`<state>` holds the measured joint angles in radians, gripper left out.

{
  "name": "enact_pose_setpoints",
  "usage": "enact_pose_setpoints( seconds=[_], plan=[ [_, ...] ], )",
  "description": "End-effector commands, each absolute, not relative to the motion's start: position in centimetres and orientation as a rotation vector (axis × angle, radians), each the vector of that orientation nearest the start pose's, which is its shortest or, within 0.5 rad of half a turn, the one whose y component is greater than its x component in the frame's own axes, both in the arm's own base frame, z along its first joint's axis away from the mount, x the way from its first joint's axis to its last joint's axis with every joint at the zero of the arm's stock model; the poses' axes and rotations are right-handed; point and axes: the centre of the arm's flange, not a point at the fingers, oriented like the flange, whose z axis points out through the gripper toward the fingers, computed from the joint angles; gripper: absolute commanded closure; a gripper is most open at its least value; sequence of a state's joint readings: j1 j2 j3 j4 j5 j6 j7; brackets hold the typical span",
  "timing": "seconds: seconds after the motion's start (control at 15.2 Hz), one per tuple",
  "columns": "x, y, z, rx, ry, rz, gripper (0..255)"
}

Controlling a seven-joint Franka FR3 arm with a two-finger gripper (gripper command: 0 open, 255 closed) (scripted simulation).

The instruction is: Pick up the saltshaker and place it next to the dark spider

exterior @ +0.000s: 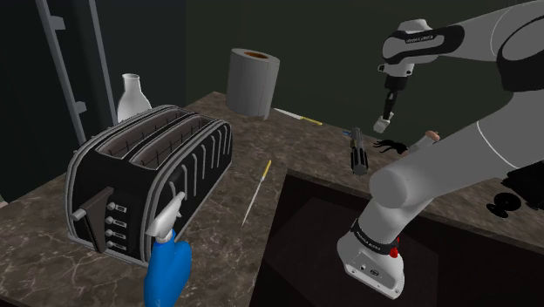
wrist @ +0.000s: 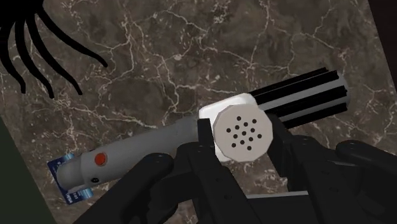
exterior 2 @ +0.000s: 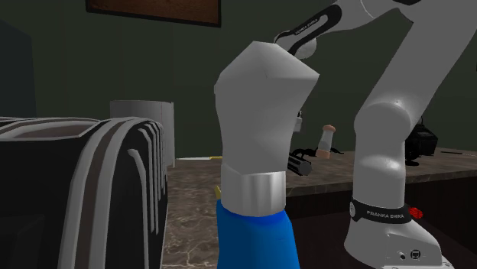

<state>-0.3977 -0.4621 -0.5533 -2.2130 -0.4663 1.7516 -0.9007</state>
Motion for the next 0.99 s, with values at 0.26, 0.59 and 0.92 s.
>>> enact_pose_setpoints(
  seconds=[0.26, 0.59, 0.92],
  plan=[
    [12.5, -42.9, 52.6, -3.220, -0.166, 0.327, 255],
    [6.6, -45.9, 52.6, -3.220, -0.166, 0.327, 255],
    [0.1, -49.2, 52.6, -3.220, -0.166, 0.327, 255]
  ],
)
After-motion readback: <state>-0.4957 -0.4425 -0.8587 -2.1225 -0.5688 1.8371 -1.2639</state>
